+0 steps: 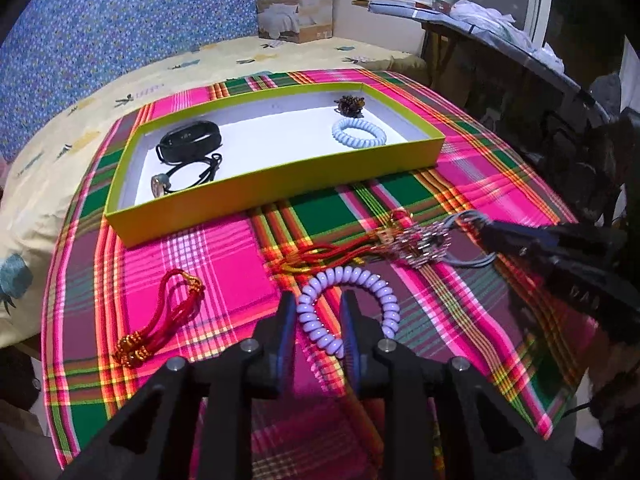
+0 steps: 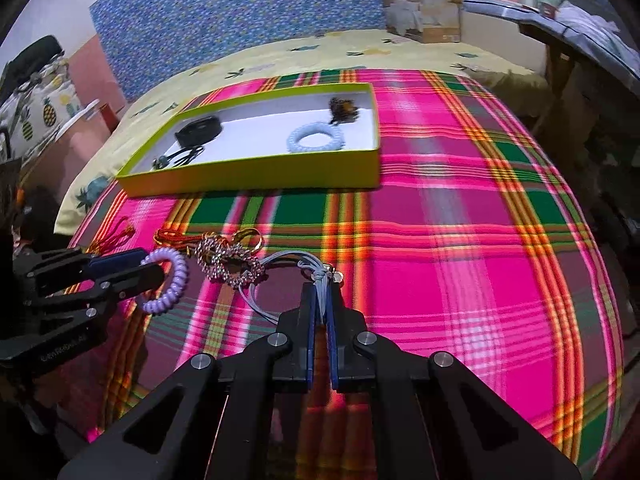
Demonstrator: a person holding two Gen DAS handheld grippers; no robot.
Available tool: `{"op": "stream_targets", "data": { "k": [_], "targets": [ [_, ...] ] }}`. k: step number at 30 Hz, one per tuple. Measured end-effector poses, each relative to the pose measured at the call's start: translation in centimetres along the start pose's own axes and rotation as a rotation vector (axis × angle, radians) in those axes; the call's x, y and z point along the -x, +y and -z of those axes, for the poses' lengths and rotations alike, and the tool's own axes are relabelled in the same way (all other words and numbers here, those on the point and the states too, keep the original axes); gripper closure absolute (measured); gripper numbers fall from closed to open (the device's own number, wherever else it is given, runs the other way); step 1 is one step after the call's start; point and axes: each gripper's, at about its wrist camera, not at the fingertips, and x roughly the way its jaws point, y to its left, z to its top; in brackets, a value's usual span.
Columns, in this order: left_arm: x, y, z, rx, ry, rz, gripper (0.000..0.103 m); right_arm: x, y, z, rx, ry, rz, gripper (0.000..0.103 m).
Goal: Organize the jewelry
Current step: 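Carry the lavender coil toward the tray with the left tool while the right tool lifts the keychain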
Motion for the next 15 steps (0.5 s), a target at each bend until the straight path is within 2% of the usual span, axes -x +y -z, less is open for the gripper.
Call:
{"op": "stream_targets", "data": {
  "k": [3, 7, 15],
  "targets": [
    [0.1, 0.2, 0.1, 0.000, -0.003, -0.007, 0.092, 0.6, -0.6, 0.1, -0.012, -0.013, 0.015, 0.098],
    [0.4, 0.2, 0.4, -0.003, -0.011, -0.009, 0.093, 1.9, -1.0, 0.1, -0.021, -0.041, 0.040, 0.098],
    [1.5, 0.4, 0.8, 0.016, -0.027, 0.014, 0.093, 6.1, 0.3, -1.0, 0.014, -0.151, 0.055, 0.098]
  ]
}}
